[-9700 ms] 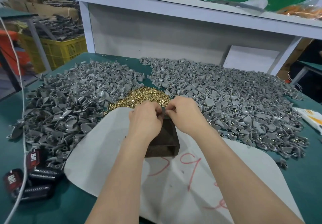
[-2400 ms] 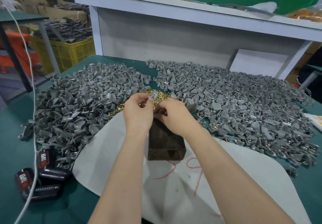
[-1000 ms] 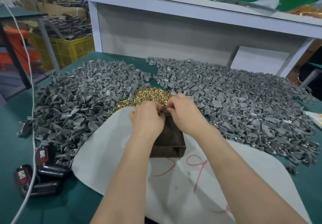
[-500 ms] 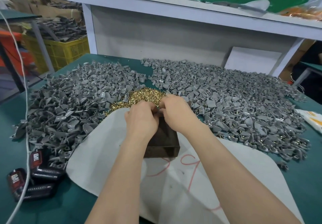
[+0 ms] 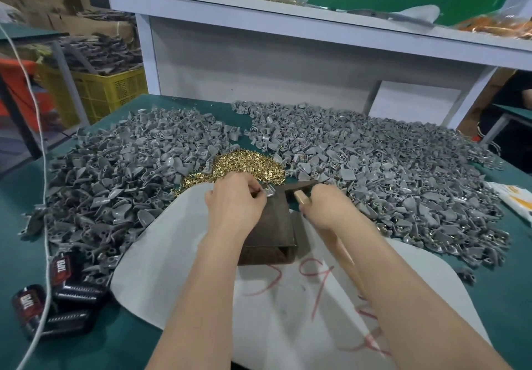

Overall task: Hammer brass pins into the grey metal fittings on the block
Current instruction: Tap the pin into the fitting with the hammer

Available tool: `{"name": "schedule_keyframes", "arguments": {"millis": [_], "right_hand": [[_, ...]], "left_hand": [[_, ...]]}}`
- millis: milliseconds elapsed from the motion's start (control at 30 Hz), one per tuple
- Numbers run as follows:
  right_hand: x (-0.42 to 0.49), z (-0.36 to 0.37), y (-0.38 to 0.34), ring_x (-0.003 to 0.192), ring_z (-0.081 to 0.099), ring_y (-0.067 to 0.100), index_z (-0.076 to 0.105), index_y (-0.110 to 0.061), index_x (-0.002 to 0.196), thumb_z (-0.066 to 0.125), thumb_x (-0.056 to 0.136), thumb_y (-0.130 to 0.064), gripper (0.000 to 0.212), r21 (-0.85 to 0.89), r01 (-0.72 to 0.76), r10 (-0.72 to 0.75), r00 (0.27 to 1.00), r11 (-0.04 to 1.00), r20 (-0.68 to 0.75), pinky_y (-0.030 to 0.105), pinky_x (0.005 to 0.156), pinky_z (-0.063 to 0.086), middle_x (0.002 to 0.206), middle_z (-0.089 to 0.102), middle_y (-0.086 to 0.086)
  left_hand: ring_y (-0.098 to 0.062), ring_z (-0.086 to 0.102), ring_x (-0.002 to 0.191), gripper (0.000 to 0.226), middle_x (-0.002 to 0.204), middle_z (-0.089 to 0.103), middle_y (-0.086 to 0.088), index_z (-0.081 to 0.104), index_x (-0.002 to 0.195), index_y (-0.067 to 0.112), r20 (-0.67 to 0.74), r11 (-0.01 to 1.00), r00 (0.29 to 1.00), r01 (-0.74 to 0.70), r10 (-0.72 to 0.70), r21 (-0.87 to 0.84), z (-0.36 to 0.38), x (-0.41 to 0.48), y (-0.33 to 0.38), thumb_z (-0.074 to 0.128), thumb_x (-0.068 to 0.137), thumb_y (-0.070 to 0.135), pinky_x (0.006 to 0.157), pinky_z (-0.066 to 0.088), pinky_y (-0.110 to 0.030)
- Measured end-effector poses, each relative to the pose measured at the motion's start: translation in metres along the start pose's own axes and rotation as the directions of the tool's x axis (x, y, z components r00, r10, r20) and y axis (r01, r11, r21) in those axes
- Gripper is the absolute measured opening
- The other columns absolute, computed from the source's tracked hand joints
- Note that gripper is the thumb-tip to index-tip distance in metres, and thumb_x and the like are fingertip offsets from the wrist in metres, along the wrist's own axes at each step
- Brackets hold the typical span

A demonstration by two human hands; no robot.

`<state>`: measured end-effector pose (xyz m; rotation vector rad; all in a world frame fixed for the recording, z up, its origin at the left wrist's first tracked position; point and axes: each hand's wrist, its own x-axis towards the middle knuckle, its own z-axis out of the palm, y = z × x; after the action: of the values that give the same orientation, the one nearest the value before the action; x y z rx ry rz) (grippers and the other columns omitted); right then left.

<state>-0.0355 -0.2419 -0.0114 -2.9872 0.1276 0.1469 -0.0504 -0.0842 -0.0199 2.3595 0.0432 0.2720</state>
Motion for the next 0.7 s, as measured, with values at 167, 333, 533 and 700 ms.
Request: {"name": "schedule_keyframes", "arguments": {"millis": [167,333,533,700], "right_hand": [[-0.002,-0.017,0.006,0.060,0.052,0.022,0.052,0.000,0.089,0.050,0.095,-0.021,0.022,0.260,-0.039,0.057,0.996,0.965,-0.063,0.026,0.047,0.036,0.076,0.056,0.011],[-0.017,-0.037,0.009,0.068,0.067,0.025,0.058,-0.011,0.094,0.054,0.092,-0.019,0.009,0.461,0.096,-0.013,0.984,0.882,-0.180,0.042,0.069,0.056,0.080,0.065,0.009],[-0.033,-0.032,0.005,0.075,0.062,0.022,0.051,-0.018,0.115,0.052,0.094,-0.020,0.021,0.282,0.268,-0.125,0.891,0.921,-0.437,0.032,0.068,0.049,0.096,0.066,0.008],[-0.050,-0.016,-0.013,0.093,0.063,0.016,0.051,-0.028,0.134,0.053,0.095,-0.022,0.039,0.167,0.399,-0.265,0.815,0.901,-0.515,0.023,0.080,0.046,0.118,0.066,0.001]], "left_hand": [[-0.020,0.059,0.097,0.006,0.096,0.067,0.003,0.069,0.086,0.025,-0.003,1.000,1.000,-0.007,0.007,0.011,0.000,0.000,0.001,0.063,0.089,0.025,0.089,0.048,-0.043],[-0.021,0.059,0.096,0.007,0.094,0.067,0.003,0.067,0.084,0.025,-0.005,1.000,1.000,-0.011,0.011,0.011,0.002,0.000,0.000,0.063,0.089,0.023,0.088,0.048,-0.042],[-0.023,0.059,0.097,0.008,0.096,0.068,0.001,0.071,0.089,0.022,-0.013,1.000,1.000,-0.017,0.017,0.007,0.003,0.002,-0.001,0.063,0.089,0.021,0.087,0.049,-0.042],[-0.026,0.061,0.093,0.008,0.089,0.070,-0.002,0.072,0.085,0.020,-0.008,1.000,1.000,-0.015,0.015,0.007,0.003,0.003,-0.002,0.064,0.088,0.022,0.082,0.050,-0.040]]}}
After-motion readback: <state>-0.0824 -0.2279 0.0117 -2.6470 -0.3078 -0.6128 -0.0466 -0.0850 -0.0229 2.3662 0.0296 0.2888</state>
